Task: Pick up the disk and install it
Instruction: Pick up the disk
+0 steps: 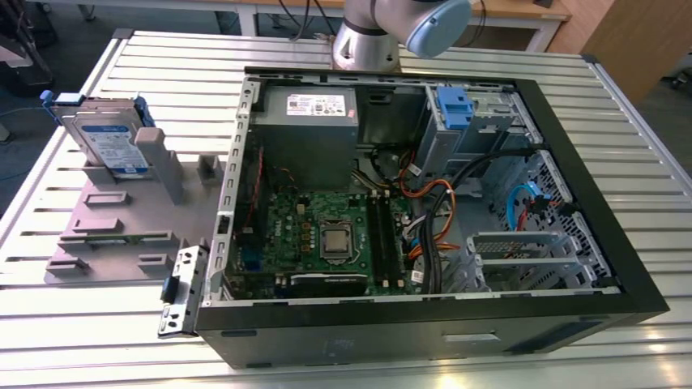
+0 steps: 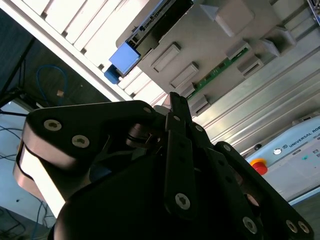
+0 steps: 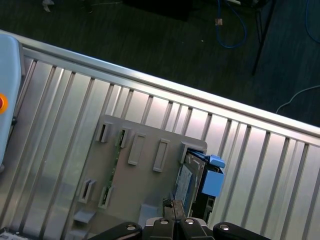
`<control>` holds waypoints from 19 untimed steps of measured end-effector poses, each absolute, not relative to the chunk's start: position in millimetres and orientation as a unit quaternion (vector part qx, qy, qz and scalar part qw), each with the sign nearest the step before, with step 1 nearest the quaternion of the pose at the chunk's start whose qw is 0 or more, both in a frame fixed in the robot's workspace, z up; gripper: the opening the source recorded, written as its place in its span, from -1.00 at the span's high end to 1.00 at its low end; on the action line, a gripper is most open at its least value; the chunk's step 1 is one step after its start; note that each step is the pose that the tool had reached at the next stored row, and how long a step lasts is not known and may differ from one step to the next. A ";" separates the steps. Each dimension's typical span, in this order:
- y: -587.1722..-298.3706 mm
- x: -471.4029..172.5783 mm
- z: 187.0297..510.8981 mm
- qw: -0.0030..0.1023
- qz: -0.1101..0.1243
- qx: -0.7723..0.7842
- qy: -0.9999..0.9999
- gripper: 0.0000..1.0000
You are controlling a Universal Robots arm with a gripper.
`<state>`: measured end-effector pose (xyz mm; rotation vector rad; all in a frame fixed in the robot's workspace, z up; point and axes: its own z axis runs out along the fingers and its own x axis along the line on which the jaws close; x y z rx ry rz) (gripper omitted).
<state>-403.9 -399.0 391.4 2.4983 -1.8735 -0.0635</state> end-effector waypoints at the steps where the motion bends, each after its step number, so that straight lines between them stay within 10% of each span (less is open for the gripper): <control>1: -399.0 -403.9 391.4 0.009 -0.020 0.800 -0.599 0.79; 19: -399.0 -403.9 391.4 0.009 -0.020 0.807 -0.590 0.79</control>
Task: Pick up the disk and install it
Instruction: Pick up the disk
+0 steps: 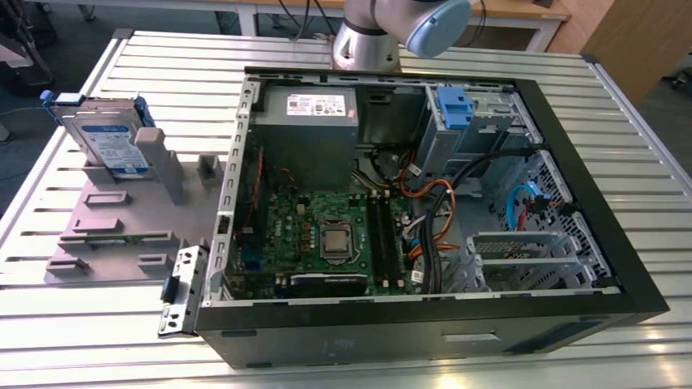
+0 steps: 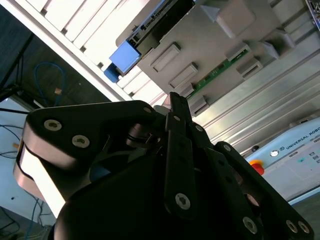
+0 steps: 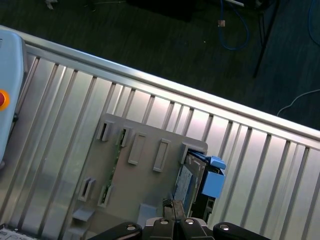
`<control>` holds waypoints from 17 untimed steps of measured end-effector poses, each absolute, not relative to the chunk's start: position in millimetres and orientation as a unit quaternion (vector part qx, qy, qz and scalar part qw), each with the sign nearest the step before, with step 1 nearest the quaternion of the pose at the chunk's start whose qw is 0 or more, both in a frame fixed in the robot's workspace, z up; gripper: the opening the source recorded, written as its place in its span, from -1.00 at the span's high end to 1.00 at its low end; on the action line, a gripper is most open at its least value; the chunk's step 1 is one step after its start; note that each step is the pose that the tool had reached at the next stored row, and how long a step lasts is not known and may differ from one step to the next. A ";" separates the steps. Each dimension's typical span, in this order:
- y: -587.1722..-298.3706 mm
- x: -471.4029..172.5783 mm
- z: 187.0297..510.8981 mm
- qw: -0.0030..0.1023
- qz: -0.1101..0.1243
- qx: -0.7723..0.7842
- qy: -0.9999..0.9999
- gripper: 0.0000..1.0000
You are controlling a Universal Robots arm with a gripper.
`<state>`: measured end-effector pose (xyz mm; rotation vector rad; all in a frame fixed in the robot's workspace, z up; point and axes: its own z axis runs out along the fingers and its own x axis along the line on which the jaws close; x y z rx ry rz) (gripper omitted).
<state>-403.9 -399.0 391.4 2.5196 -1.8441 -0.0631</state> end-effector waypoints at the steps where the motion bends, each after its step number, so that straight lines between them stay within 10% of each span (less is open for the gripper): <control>1: -399.0 -403.9 391.4 0.009 -0.020 0.807 -0.590 0.79; 17: -399.0 -403.9 391.4 0.010 -0.020 0.813 -0.582 0.79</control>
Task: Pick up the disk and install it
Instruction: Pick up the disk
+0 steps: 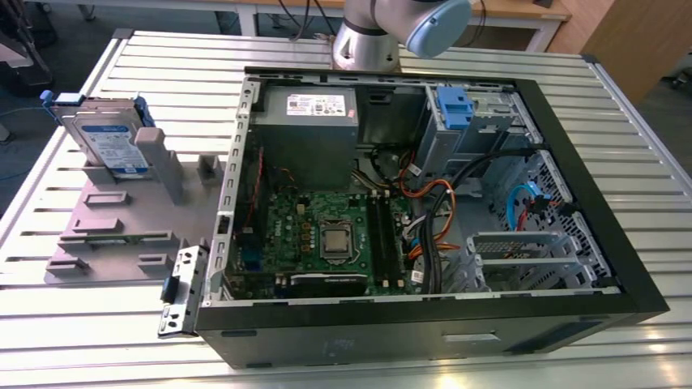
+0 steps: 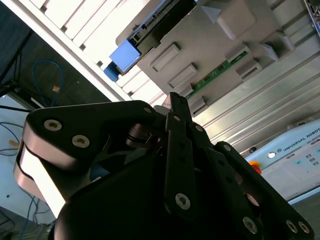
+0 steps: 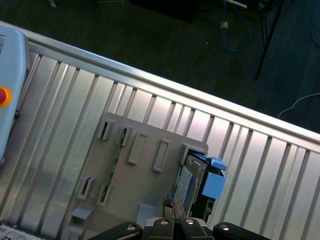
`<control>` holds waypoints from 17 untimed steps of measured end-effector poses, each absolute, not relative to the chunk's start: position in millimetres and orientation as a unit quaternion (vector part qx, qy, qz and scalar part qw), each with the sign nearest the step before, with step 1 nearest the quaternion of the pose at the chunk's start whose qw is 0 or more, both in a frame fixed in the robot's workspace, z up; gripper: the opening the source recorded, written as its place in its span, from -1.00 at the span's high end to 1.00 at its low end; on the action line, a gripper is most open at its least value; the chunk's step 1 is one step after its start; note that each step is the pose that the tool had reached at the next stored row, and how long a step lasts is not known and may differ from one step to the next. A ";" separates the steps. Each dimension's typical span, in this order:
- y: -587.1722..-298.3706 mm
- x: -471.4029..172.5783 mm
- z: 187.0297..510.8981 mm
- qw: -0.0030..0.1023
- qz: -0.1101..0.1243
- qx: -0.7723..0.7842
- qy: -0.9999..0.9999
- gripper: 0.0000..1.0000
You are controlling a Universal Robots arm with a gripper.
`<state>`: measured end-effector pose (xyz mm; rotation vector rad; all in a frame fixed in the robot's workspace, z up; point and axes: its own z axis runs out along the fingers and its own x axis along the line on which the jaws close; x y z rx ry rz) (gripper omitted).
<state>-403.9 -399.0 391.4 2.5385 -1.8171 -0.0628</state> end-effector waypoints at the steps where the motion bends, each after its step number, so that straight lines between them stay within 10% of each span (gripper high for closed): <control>1: -399.0 -403.9 391.4 0.010 -0.020 0.813 -0.581 0.79; 17: -399.0 -403.9 391.4 0.010 -0.020 0.819 -0.573 0.79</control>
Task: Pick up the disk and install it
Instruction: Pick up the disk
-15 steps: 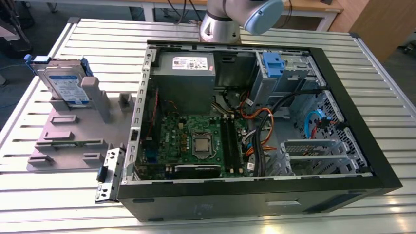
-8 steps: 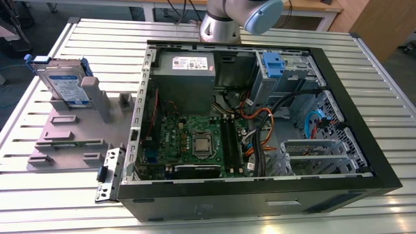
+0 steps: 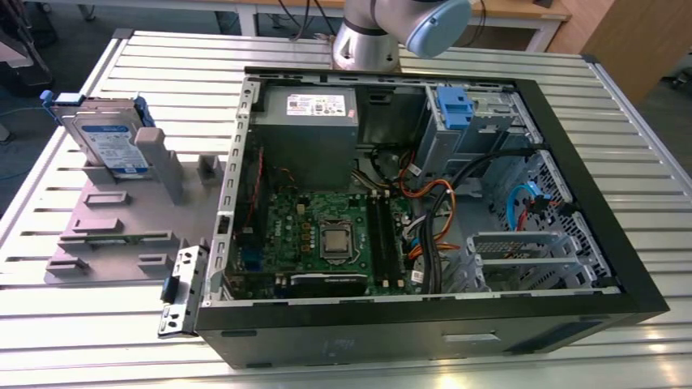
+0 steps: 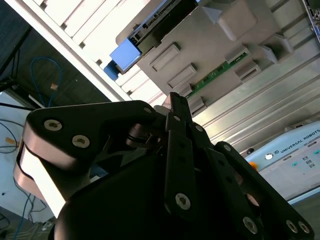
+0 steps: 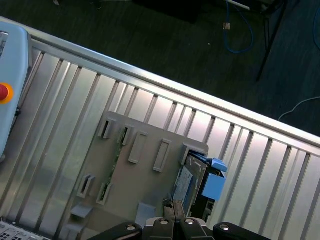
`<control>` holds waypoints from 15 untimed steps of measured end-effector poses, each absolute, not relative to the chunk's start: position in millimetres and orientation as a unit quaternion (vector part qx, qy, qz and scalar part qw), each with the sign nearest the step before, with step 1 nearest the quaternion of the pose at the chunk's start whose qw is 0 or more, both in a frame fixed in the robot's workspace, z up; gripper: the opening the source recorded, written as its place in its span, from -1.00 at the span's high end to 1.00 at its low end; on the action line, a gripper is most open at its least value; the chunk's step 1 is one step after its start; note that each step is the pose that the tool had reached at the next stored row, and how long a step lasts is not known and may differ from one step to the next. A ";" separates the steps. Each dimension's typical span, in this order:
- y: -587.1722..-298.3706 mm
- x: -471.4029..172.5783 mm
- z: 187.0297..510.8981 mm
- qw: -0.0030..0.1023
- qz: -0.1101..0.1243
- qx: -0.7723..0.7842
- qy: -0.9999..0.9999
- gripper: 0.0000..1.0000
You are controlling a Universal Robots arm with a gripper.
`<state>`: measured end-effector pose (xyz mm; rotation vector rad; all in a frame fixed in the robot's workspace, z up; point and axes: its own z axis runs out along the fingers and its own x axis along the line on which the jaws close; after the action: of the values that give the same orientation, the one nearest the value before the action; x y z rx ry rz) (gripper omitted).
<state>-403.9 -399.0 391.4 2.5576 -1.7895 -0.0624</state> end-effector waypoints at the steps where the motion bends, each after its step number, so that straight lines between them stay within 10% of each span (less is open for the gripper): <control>1: -399.0 -403.9 391.4 0.010 -0.020 0.820 -0.573 0.79; 15: -399.0 -403.9 391.4 0.010 -0.020 0.825 -0.565 0.79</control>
<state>-403.9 -399.0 391.4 2.5741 -1.7649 -0.0622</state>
